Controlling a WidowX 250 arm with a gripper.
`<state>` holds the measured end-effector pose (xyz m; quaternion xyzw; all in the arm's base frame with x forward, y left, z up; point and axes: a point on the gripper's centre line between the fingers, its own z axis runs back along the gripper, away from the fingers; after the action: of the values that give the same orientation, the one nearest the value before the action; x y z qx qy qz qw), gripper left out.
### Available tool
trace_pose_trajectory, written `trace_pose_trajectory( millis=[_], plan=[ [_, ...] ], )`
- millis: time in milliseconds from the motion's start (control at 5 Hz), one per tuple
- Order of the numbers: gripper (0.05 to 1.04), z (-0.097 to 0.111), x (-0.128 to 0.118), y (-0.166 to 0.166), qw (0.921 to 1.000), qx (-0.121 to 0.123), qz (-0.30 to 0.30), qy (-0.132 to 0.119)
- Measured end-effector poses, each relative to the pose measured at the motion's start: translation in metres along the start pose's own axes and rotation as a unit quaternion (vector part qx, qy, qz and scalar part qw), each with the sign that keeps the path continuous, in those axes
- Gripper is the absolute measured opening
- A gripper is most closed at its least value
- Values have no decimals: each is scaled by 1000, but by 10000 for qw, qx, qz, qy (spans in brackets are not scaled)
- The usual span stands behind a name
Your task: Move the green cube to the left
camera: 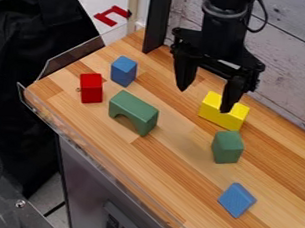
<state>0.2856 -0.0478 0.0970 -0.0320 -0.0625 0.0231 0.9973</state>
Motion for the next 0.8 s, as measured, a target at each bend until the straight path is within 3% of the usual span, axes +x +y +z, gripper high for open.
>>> trace_pose_trajectory(
  millis=[200,400,800],
  plan=[
    [1001,-9,-5,1,9999,26,4,167],
    [1001,-19,-6,-4,9992,-120,-217,301],
    [1001,-26,-5,-17,9959,-200,-829,292]
  ],
)
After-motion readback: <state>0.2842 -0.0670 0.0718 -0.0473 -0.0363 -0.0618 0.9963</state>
